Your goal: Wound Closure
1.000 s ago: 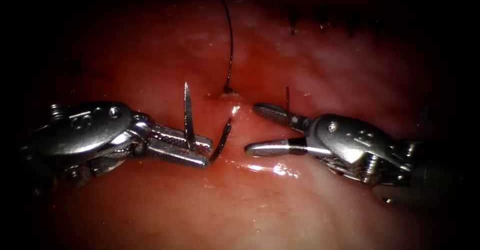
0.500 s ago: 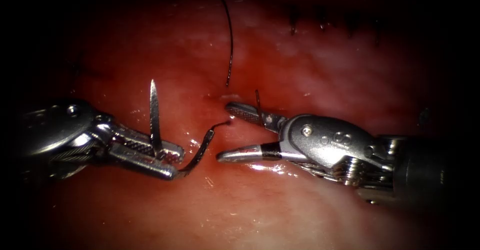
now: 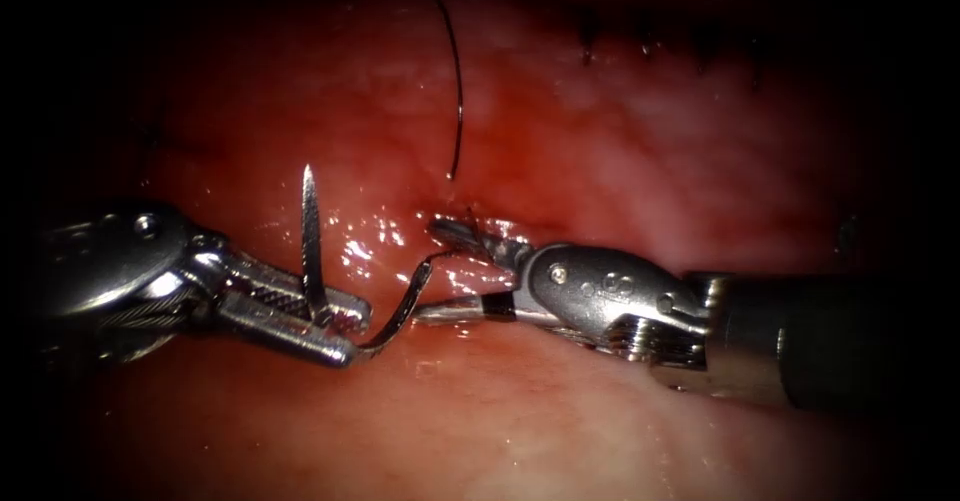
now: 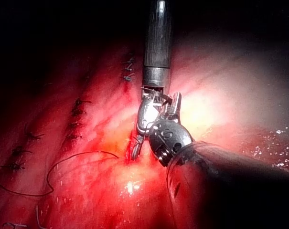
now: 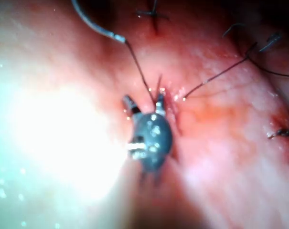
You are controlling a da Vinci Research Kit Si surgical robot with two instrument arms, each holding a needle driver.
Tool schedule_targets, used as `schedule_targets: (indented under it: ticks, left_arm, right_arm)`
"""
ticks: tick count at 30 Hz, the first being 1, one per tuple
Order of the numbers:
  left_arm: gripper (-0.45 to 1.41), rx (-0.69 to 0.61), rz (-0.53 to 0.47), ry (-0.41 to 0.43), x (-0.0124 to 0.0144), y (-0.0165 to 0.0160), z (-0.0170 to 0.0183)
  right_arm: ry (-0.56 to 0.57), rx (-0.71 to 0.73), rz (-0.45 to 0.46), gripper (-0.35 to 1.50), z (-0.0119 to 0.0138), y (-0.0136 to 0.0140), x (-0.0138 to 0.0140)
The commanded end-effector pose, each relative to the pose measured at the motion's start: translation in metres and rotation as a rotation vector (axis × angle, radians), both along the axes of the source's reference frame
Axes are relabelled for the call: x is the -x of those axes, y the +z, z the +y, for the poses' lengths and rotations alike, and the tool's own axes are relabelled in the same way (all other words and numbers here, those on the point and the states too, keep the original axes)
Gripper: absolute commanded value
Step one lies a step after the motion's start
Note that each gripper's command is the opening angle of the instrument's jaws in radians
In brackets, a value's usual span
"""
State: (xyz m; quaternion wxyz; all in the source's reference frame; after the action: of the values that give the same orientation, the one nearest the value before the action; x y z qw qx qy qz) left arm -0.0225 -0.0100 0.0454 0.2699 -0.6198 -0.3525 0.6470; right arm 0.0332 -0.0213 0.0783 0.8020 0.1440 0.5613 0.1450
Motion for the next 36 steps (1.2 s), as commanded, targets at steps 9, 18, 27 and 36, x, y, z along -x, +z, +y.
schedule_targets:
  ticks: [9, 18, 27, 36]
  left_arm:
    - [-0.45, 0.011, 0.003, -0.006, 0.0006, 0.0004, 0.0]
    - [-0.45, 0.106, 0.046, -0.044, -0.0001, -0.0004, 0.001]
    - [-0.45, 0.122, 0.051, 0.0, 0.0006, -0.0024, -0.0004]
    - [-0.45, 0.119, 0.051, 0.012, 0.0002, -0.0031, -0.0004]
  right_arm:
    - [0.02, -0.058, -0.027, 0.56, -0.0018, 0.0045, 0.001]
    - [0.087, -0.119, 0.017, 0.47, 0.0019, -0.0015, 0.0029]
    - [0.102, -0.116, 0.004, 0.41, 0.0017, -0.0018, 0.0001]
    - [0.104, -0.113, -0.008, -0.15, 0.0017, -0.0014, -0.0004]
